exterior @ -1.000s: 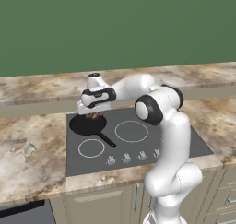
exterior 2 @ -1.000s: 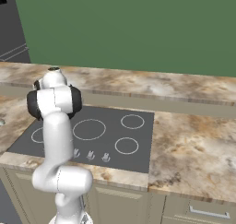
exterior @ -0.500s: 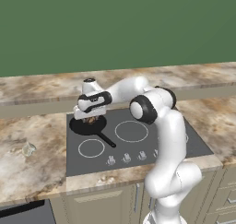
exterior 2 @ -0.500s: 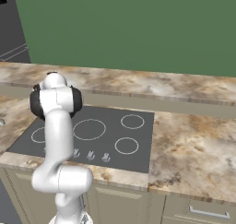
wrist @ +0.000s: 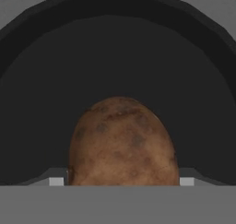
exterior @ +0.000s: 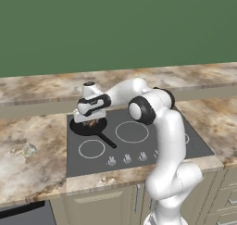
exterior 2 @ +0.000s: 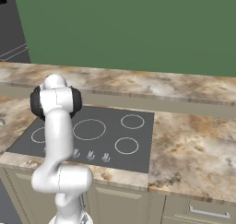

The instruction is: Put the potato and garlic in the pan. Then turn on the rear left burner and set the heat to medium.

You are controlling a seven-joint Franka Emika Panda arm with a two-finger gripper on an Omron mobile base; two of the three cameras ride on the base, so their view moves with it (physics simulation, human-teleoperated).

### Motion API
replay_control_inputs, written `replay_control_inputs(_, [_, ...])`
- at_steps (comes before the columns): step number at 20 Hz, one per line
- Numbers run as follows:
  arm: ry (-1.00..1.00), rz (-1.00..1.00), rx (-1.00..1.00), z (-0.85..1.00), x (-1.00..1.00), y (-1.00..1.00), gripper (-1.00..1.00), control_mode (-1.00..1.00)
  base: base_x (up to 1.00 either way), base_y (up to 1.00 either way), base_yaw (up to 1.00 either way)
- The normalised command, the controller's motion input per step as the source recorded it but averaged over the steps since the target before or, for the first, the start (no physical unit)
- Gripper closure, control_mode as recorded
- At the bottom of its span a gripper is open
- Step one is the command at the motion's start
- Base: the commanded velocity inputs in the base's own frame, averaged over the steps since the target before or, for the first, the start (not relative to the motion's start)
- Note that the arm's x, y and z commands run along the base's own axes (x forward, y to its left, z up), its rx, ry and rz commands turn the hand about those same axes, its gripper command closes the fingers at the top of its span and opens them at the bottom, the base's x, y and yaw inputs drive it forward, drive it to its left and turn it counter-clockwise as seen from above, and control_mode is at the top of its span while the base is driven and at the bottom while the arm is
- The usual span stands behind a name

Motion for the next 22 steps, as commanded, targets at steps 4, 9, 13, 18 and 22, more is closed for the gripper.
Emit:
replay_control_inputs(4, [0.0, 0.0, 0.0, 0.0, 0.0, 0.0, -1.0, -1.0, 0.0, 0.0, 0.0])
replay_control_inputs(9, [0.0, 0.0, 0.0, 0.0, 0.0, 0.0, -1.0, -1.0, 0.0, 0.0, 0.0])
replay_control_inputs(13, [0.0, 0.0, 0.0, 0.0, -0.01, 0.0, -1.0, -1.0, 0.0, 0.0, 0.0])
replay_control_inputs(18, [-0.02, 0.0, 0.0, 0.31, -0.03, 0.0, -1.0, -1.0, 0.0, 0.0, 0.0])
replay_control_inputs(22, [0.0, 0.0, 0.0, 0.42, 0.0, 0.01, -1.0, -1.0, 0.0, 0.0, 0.0])
